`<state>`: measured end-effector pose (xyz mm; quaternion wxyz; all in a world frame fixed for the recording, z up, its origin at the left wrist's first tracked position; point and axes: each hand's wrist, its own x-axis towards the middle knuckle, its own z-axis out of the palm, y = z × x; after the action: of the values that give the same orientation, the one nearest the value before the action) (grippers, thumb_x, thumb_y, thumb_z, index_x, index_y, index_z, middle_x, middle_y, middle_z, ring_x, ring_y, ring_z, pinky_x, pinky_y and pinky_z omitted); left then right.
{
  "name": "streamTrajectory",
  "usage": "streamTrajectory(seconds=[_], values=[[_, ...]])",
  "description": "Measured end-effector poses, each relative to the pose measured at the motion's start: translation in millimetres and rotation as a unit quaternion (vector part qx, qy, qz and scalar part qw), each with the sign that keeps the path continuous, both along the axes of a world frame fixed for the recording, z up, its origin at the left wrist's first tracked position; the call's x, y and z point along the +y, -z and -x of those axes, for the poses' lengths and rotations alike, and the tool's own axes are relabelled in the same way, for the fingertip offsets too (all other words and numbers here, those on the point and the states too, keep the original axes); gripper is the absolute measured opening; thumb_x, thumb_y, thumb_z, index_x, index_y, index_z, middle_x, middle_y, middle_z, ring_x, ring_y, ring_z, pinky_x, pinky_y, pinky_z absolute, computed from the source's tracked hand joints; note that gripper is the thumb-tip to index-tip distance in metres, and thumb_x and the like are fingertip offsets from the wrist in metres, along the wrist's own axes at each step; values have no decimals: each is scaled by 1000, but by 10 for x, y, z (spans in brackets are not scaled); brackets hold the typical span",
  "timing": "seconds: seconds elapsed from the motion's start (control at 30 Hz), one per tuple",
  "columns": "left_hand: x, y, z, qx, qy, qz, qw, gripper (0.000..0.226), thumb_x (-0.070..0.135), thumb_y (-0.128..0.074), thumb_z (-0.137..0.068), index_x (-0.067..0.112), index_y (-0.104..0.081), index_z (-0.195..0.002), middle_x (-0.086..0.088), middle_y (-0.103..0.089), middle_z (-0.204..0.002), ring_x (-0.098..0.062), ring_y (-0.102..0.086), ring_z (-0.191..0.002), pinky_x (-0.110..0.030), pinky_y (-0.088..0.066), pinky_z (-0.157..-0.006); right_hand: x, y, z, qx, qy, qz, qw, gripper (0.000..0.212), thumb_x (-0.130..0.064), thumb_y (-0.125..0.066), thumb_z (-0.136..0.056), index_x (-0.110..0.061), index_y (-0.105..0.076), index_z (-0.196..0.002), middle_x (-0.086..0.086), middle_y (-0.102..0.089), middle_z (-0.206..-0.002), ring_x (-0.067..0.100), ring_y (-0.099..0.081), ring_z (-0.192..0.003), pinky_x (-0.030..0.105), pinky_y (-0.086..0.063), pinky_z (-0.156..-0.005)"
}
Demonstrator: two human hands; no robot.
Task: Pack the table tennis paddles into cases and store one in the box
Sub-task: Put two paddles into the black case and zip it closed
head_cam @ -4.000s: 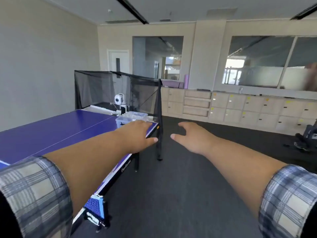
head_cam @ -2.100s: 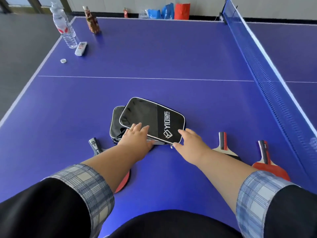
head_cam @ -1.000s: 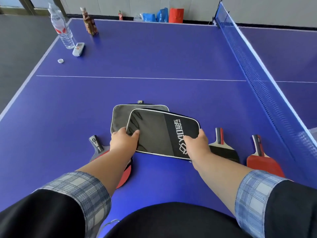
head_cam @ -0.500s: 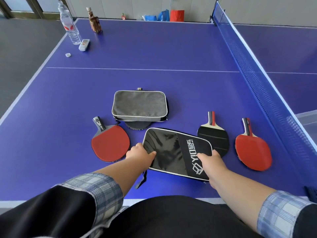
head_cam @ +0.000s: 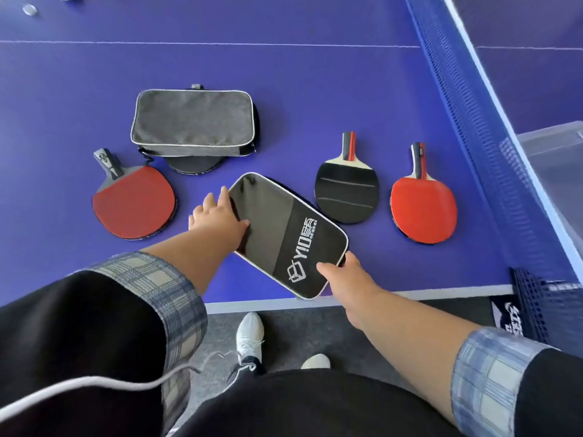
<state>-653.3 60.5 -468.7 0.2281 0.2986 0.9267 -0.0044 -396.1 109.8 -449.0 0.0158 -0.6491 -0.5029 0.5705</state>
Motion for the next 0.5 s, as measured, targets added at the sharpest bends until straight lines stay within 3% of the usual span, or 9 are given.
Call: streamTrajectory(seconds=[0.07, 0.13, 0.23, 0.33, 0.4, 0.5], values=[[-55, -40, -195, 28, -40, -15, 999, 96, 59, -58, -86, 29, 1, -156, -3, -9, -164, -32, -19, -145, -46, -17, -116, 83, -55, -33, -41, -26, -36, 998, 56, -32, -63, -86, -24, -46, -139, -3, -53, -126, 19, -58, -99, 30, -43, -72], [-135, -103, -484, 4, -141, -67, 988, 97, 53, -59, -87, 29, 5, -156, -1, -5, -164, -29, -18, -145, -45, -18, -115, 216, -146, -15, -93, -77, -108, 987, 74, -31, -61, -88, -17, -29, -154, 7, -38, -149, 29, -48, -128, 38, -42, -96], [-257, -178, -985, -85, -300, -107, 944, 100, 44, -60, -90, 22, 13, -155, -1, -5, -164, -30, -24, -141, -45, -24, -112, 442, -274, 88, -98, -205, -199, 953, 70, -32, -59, -92, -12, -32, -153, 11, -36, -155, 29, -34, -142, 39, -28, -115], [-285, -203, -1251, -183, -339, -91, 918, 96, 36, -60, -90, 14, 5, -156, -9, -16, -160, -35, -35, -135, -45, -31, -111, 572, -302, 212, -96, -292, -149, 940, 47, -36, -59, -90, -14, -56, -132, 9, -58, -136, 32, -52, -127, 41, -41, -107], [-264, -234, -1219, -214, -318, -114, 916, 89, 30, -60, -89, 12, -5, -155, -11, -23, -155, -36, -47, -125, -45, -43, -103, 534, -282, 259, -98, -308, -124, 938, 40, -38, -59, -88, -13, -60, -119, 8, -63, -125, 31, -58, -114, 43, -47, -99], [-277, -298, -1045, -205, -258, -131, 935, 75, 28, -60, -89, 9, -20, -150, -10, -26, -153, -36, -52, -119, -45, -45, -100, 372, -238, 277, -123, -333, -131, 925, 37, -40, -58, -88, -13, -58, -113, 10, -60, -121, 32, -59, -105, 43, -51, -91]])
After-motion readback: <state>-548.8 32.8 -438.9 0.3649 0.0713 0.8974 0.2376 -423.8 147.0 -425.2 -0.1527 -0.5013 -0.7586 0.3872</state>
